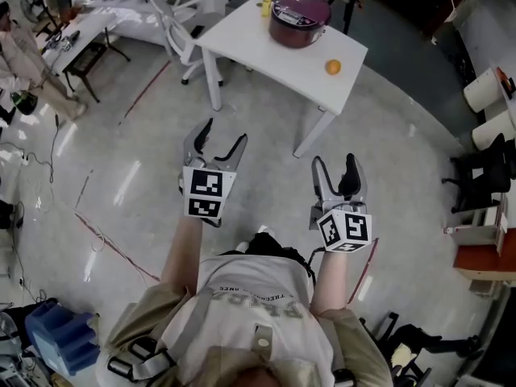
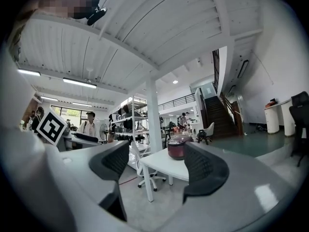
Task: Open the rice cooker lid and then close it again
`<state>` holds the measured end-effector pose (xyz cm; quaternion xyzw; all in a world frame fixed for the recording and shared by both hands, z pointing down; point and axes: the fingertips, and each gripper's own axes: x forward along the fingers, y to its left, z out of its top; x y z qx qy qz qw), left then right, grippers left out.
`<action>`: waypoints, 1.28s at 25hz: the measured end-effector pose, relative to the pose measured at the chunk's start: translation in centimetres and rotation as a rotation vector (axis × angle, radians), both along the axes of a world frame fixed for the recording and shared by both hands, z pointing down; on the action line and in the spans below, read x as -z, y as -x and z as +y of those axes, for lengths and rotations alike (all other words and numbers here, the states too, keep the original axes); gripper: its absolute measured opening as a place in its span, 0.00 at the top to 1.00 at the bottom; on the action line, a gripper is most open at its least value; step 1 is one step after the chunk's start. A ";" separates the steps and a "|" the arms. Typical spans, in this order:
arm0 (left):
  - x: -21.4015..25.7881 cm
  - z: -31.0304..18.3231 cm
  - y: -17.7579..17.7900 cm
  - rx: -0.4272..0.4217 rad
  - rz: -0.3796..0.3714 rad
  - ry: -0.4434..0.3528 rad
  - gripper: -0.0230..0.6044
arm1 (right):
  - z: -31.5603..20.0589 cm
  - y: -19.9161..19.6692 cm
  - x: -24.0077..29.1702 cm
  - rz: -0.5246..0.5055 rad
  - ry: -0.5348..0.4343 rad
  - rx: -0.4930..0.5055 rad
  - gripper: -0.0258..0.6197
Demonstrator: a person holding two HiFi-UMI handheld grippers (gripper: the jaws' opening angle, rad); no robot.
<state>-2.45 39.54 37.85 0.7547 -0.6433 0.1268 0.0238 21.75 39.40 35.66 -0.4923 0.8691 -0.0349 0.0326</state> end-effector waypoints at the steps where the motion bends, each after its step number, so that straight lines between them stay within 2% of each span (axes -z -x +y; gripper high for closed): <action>1: -0.2 -0.3 -0.1 -0.003 0.001 0.004 0.43 | -0.3 -0.1 -0.3 -0.002 0.008 -0.004 0.43; 12: -1.7 -5.6 0.0 -0.001 -0.010 0.027 0.43 | -5.9 0.3 -2.4 0.001 0.040 0.011 0.43; 21: -2.5 -13.2 -0.5 -0.012 -0.021 0.055 0.43 | -13.6 0.0 -2.1 0.009 0.048 0.017 0.43; 32: -1.7 -22.4 0.2 0.038 -0.035 0.051 0.43 | -23.5 0.4 -1.3 0.013 0.033 0.062 0.43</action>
